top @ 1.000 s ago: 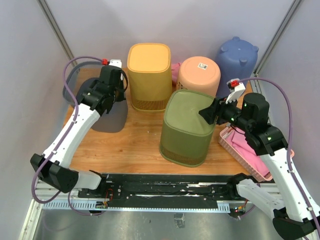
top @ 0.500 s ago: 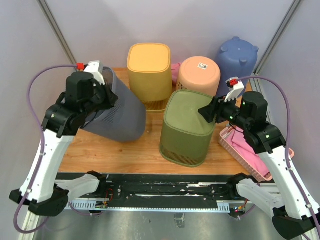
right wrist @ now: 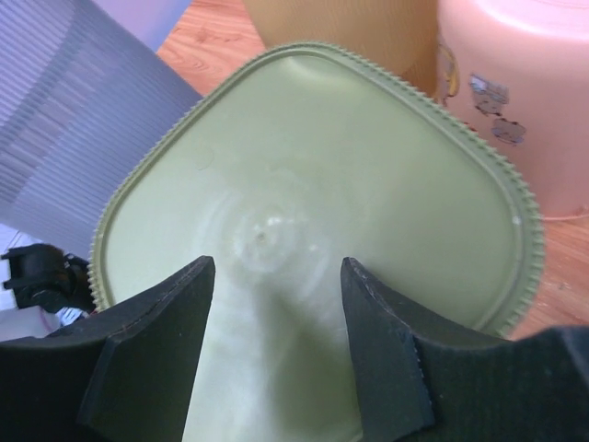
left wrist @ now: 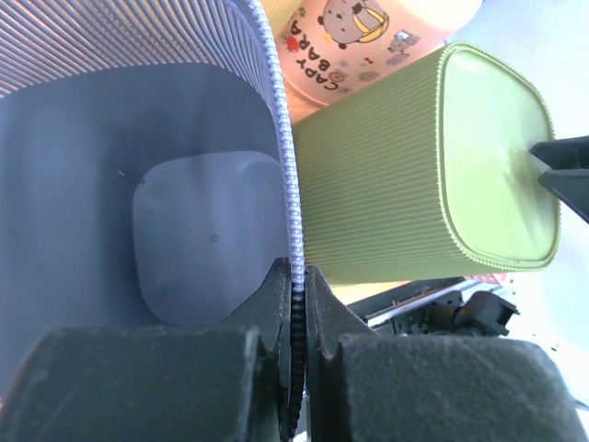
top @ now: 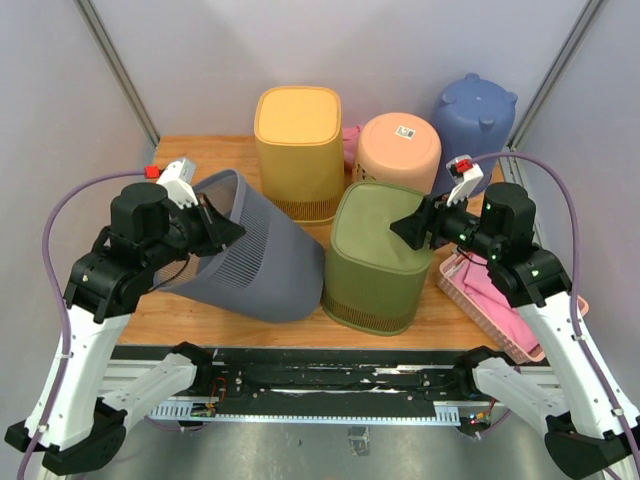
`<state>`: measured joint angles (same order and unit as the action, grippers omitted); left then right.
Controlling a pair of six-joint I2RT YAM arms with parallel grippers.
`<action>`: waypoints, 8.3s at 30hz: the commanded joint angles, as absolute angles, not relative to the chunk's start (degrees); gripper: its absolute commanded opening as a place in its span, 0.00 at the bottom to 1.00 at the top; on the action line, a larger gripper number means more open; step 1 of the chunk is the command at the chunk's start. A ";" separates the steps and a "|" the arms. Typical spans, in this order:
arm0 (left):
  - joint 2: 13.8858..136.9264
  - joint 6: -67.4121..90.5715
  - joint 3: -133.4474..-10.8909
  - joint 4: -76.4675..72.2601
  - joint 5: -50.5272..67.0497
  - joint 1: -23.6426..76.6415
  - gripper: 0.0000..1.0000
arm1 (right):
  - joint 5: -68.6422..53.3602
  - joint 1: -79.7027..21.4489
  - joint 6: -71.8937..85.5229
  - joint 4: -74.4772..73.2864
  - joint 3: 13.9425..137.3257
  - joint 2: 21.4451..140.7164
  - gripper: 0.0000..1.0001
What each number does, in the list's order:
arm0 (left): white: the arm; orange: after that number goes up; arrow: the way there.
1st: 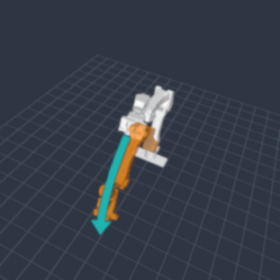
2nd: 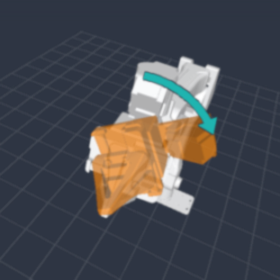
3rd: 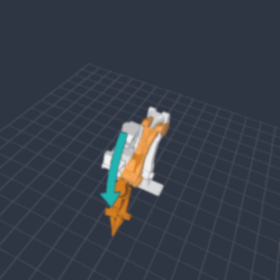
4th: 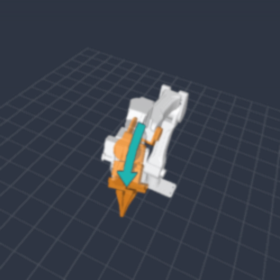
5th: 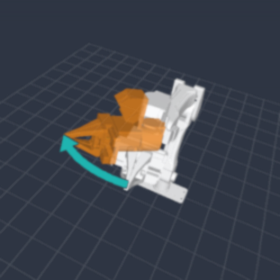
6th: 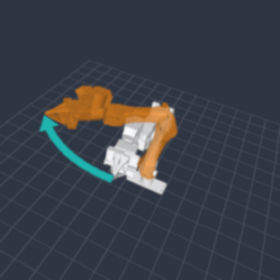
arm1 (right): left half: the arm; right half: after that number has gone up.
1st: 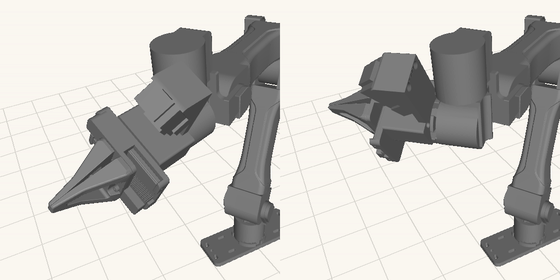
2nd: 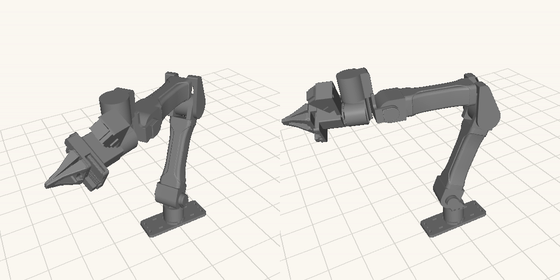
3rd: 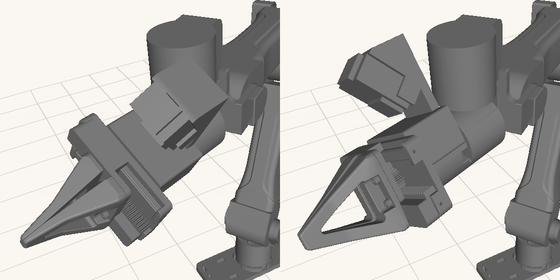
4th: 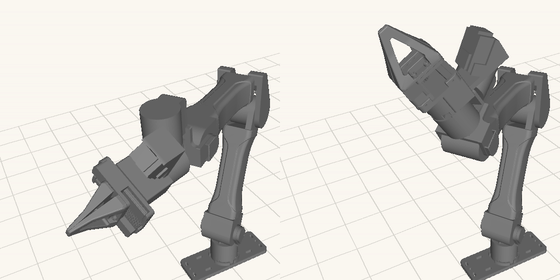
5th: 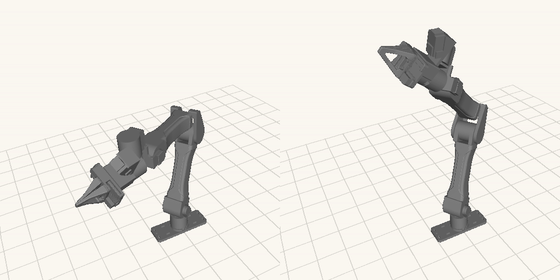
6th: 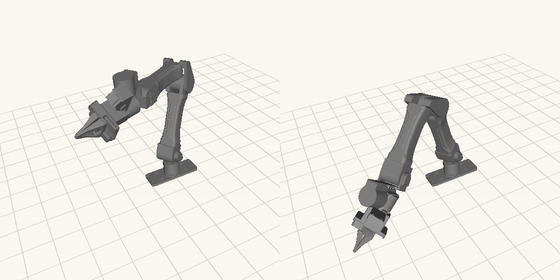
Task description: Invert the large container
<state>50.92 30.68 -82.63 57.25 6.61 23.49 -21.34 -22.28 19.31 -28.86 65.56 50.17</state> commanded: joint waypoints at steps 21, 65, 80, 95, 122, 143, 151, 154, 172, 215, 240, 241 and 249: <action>52.32 26.01 -63.05 52.18 -18.22 19.49 0.50 | 2.43 -40.52 14.87 -39.31 69.26 59.39 0.63; 52.21 24.99 -61.65 51.22 -23.79 13.43 0.69 | 14.22 -53.70 6.86 -45.70 102.20 92.96 0.68; 50.42 18.97 -67.41 55.50 -27.82 6.26 0.69 | 16.54 -51.59 2.85 -53.22 111.15 100.46 0.77; 47.74 23.23 -73.06 52.54 -20.91 6.05 0.70 | 5.76 -50.85 5.26 -50.76 122.37 105.95 0.74; 48.79 21.13 -69.38 50.44 -19.46 6.06 0.72 | -16.85 -45.38 13.97 -41.17 108.73 107.16 0.78; 47.03 21.56 -65.43 54.21 -25.22 6.06 0.62 | -24.01 -44.77 22.89 -32.33 107.03 109.04 0.79; 47.10 22.10 -60.00 49.29 -21.62 6.06 0.60 | -14.95 -44.72 26.26 -31.28 102.93 106.17 0.79; 47.43 22.18 -59.01 47.69 -18.96 6.00 0.60 | -12.40 -44.63 26.55 -32.03 102.55 105.45 0.79; 48.92 22.19 -59.02 45.37 -13.68 5.72 0.59 | -33.00 -44.29 36.19 -18.94 99.57 106.24 0.76; 60.28 19.11 -70.96 44.21 -3.01 -10.55 0.79 | 28.76 -60.26 24.64 -49.61 110.51 103.28 0.74; 61.28 18.48 -66.63 41.50 -7.45 -12.40 0.80 | -19.28 -49.73 39.56 -27.54 108.34 112.61 0.74; 61.21 18.52 -65.82 41.22 -7.00 -12.39 0.79 | -21.37 -49.55 40.12 -25.48 107.49 112.20 0.74; 56.99 20.44 -57.57 38.75 -0.04 -12.45 0.79 | -33.43 -49.14 44.74 -10.76 101.34 105.07 0.72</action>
<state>58.52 17.80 -62.15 37.01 -8.71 -13.04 -22.33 -47.68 40.49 -23.55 101.97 110.13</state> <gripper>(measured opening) 0.794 0.723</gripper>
